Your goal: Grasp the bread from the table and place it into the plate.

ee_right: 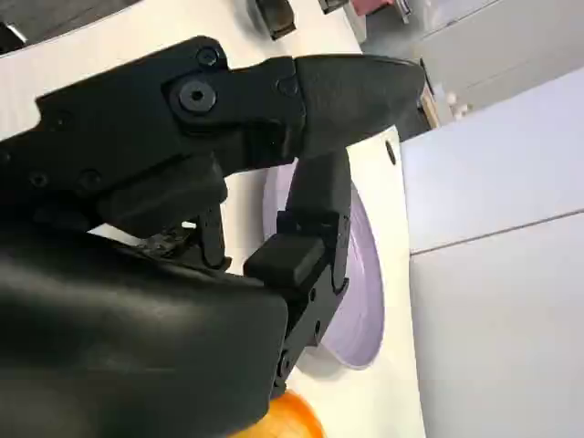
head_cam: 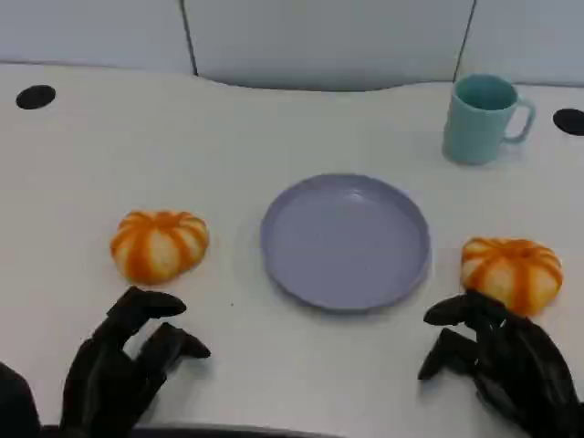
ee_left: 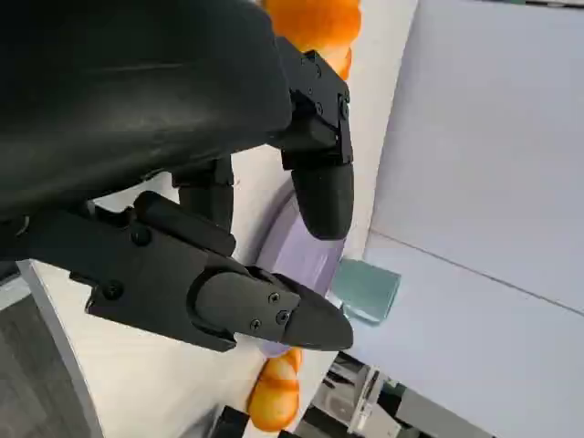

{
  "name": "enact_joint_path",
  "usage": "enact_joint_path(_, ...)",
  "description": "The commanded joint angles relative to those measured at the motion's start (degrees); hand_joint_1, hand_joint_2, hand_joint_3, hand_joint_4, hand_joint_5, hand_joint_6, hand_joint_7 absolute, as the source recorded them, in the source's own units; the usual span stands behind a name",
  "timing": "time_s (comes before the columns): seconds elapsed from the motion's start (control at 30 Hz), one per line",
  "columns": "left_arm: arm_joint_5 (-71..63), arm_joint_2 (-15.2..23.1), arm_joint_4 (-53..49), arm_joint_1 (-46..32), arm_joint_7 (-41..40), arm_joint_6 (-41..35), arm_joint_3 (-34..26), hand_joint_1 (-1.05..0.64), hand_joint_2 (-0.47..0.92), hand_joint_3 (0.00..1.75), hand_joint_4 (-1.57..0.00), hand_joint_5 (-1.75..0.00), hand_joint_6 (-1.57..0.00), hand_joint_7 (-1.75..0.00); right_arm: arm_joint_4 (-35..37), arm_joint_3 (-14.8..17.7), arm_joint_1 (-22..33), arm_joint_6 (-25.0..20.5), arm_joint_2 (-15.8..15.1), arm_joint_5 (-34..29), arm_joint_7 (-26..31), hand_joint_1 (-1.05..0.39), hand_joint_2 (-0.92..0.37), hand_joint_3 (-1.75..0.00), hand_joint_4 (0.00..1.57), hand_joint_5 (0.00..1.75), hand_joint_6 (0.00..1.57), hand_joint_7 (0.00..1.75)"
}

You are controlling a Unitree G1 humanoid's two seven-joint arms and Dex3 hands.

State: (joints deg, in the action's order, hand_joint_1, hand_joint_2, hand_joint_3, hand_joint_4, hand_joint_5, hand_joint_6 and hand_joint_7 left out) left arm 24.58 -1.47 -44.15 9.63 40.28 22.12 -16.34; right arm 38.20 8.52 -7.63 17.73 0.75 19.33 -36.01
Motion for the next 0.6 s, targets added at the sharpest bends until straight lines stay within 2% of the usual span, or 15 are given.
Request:
enact_joint_path(0.03, 0.08, 0.88, -0.51, 0.33, 0.5, 0.67, -0.31, -0.64, 0.92, 0.1, -0.34, -1.75, -0.29, -1.48, 0.74, 0.17, 0.66, -0.01, -0.55, -0.24, -0.13, -0.44, -0.92, -0.37, 0.67, 1.48, 0.69, 1.04)
enact_joint_path(0.23, 0.06, 0.96, -0.41, 0.31, 0.52, 0.49, -0.25, -0.64, 0.92, 0.1, -0.34, -1.75, -0.28, -1.48, 0.58, 0.17, 0.56, -0.87, -0.52, -0.19, 0.16, -0.45, -0.92, -0.36, 0.69, 1.48, 0.69, 1.04)
enact_joint_path(0.6, -0.06, 0.82, 0.03, 0.02, 0.22, 0.32, -0.1, -0.64, 0.92, 0.1, -0.34, -1.75, -0.27, -1.49, 1.26, 0.24, 0.45, 0.27, -0.67, -0.19, -0.42, -0.44, -0.92, -0.36, 0.67, 1.49, 0.7, 1.04)
